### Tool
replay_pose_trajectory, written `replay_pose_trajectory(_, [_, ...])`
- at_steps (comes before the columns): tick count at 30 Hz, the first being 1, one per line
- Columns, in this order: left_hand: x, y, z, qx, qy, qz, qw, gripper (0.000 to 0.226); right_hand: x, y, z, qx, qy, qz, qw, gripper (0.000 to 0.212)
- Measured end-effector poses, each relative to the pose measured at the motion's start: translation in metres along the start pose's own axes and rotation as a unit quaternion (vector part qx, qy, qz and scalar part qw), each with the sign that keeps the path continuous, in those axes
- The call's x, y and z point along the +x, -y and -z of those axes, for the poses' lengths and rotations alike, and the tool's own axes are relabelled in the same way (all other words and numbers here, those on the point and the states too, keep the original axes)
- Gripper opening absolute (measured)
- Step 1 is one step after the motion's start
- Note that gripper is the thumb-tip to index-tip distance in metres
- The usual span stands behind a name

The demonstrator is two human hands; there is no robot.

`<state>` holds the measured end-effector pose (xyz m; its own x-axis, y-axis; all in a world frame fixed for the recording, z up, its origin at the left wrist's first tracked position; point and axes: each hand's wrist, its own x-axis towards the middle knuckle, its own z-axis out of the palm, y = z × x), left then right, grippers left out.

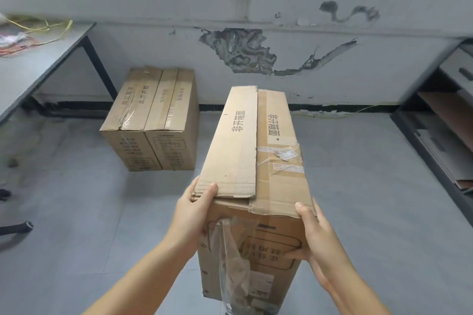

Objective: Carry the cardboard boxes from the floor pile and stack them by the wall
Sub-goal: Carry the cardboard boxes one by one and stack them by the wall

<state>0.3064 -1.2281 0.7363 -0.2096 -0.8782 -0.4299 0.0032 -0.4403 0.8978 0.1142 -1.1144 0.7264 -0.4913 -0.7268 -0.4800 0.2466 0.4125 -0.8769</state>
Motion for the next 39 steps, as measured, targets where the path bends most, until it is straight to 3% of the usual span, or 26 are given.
replay_pose_trajectory(11, [0.186, -0.088, -0.057, -0.025, -0.07, 0.015, 0.997, 0.02, 0.208, 0.131, -0.026, -0.057, 0.072, -0.01, 0.996, 0.038])
replay_pose_trajectory(19, [0.32, -0.131, -0.028, -0.045, -0.08, 0.016, 0.996, 0.026, 0.319, 0.177, -0.109, -0.07, 0.074, 0.003, 0.995, 0.032])
replay_pose_trajectory(25, [0.431, -0.162, 0.017, -0.021, -0.062, 0.03, 0.997, 0.03, 0.402, 0.196, -0.193, -0.041, 0.045, -0.036, 0.998, 0.034])
replay_pose_trajectory(28, [0.488, -0.162, 0.027, -0.013, -0.062, 0.048, 0.997, 0.027, 0.451, 0.193, -0.221, -0.036, 0.029, -0.062, 0.997, 0.036])
replay_pose_trajectory(31, [0.543, -0.142, 0.026, -0.003, -0.079, 0.062, 0.995, 0.04, 0.508, 0.174, -0.237, -0.03, 0.023, -0.079, 0.996, 0.038])
replay_pose_trajectory(39, [0.626, -0.008, 0.016, 0.024, -0.165, 0.11, 0.98, 0.047, 0.612, 0.044, -0.238, -0.048, 0.052, -0.153, 0.986, 0.048])
